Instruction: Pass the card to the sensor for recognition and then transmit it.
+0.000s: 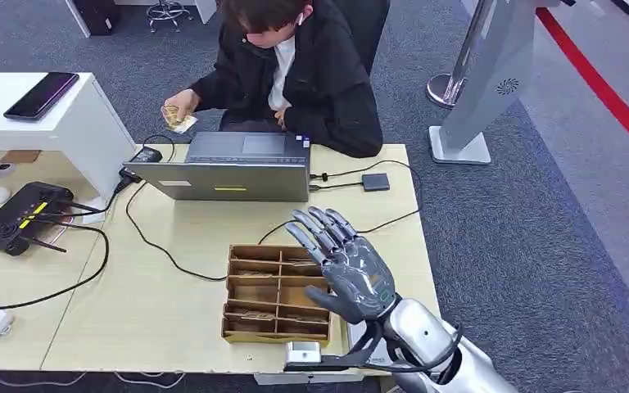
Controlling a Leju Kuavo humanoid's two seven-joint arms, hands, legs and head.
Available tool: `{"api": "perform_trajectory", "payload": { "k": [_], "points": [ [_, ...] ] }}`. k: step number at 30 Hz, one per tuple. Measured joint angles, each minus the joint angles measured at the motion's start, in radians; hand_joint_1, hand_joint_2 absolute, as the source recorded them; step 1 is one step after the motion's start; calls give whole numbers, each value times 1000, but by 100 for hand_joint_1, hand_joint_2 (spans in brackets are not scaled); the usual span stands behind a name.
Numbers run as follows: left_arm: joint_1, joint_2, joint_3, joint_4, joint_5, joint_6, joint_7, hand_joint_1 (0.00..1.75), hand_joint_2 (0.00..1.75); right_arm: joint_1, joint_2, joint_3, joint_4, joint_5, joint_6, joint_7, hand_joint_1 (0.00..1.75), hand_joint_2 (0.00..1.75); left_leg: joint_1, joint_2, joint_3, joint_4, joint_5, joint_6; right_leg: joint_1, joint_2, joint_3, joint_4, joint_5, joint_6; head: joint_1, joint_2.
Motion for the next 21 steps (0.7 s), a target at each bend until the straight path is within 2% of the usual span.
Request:
{"api": "perform_trajectory", "payload": {
  "k": [10, 21],
  "points": [
    [-5, 0, -16, 0, 2, -3, 5, 0, 0, -42, 1, 33, 61, -28, 58, 39, 0, 175, 0, 0, 0, 0, 0, 0, 0, 0, 0, 0, 0, 0, 0, 0],
    [-8, 0, -21, 0, 8, -3, 8, 0, 0, -60, 5, 56, 109, -33, 79, 66, 0, 175, 0, 0, 0, 0, 0, 0, 0, 0, 0, 0, 0, 0, 0, 0]
  ]
}}
